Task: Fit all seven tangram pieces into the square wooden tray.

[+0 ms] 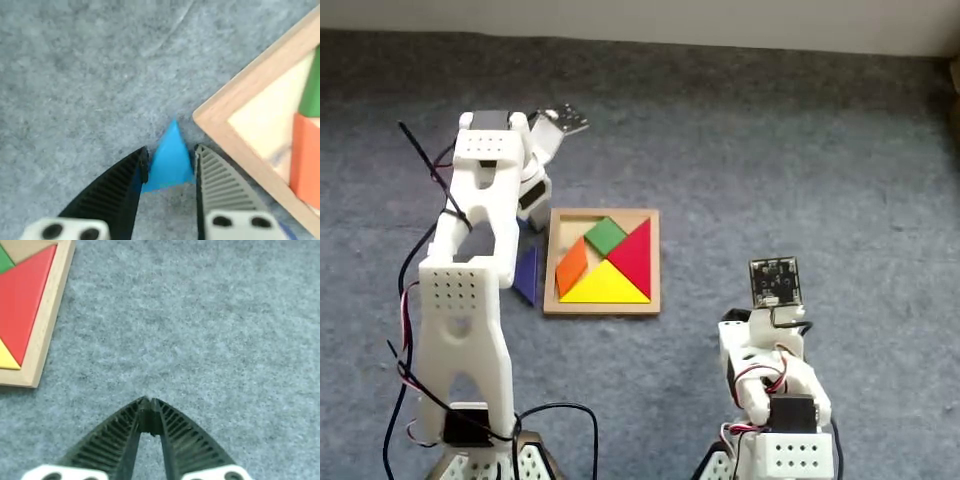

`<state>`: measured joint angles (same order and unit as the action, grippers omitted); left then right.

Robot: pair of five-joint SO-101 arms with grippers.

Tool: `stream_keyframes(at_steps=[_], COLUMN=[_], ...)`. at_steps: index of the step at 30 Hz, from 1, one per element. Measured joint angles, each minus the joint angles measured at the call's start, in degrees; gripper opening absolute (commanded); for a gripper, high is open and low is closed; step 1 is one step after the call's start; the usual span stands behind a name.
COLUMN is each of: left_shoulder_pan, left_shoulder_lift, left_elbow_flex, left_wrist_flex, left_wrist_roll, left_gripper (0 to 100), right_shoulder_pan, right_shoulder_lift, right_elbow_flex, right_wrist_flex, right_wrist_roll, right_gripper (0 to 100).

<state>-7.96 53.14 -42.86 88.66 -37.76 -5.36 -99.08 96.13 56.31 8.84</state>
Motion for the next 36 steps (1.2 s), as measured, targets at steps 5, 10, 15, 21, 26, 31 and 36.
stream_keyframes(at_steps=[5,10,15,21,26,31,36], left_shoulder_pan=[-0.1,0.4,2.4,2.6,-1.3,-4.7,-5.4], left_shoulder_lift=[0.6,0.8,0.8,-5.4,-10.7,-10.4,-6.3], left_elbow_flex=[-5.5,-12.1,-12.8,-7.3,-2.4,-1.2,-1.1], left_wrist_flex=[5.6,11.3,12.0,12.0,12.0,12.0,7.6], left_wrist_roll=[-0.2,-0.1,-0.1,-0.1,-7.0,-22.0,-26.8], left_gripper=[10,10,11,28,26,26,26], right_shoulder_pan=[0.0,0.0,0.0,0.0,0.0,0.0,0.0], right_shoulder_lift=[0.0,0.0,0.0,0.0,0.0,0.0,0.0], right_elbow_flex=[0.0,0.0,0.0,0.0,0.0,0.0,0.0], right_wrist_flex=[0.0,0.0,0.0,0.0,0.0,0.0,0.0], right_wrist_roll=[0.0,0.0,0.0,0.0,0.0,0.0,0.0], right_gripper=[0.5,0.5,0.5,0.5,0.5,0.5,0.5])
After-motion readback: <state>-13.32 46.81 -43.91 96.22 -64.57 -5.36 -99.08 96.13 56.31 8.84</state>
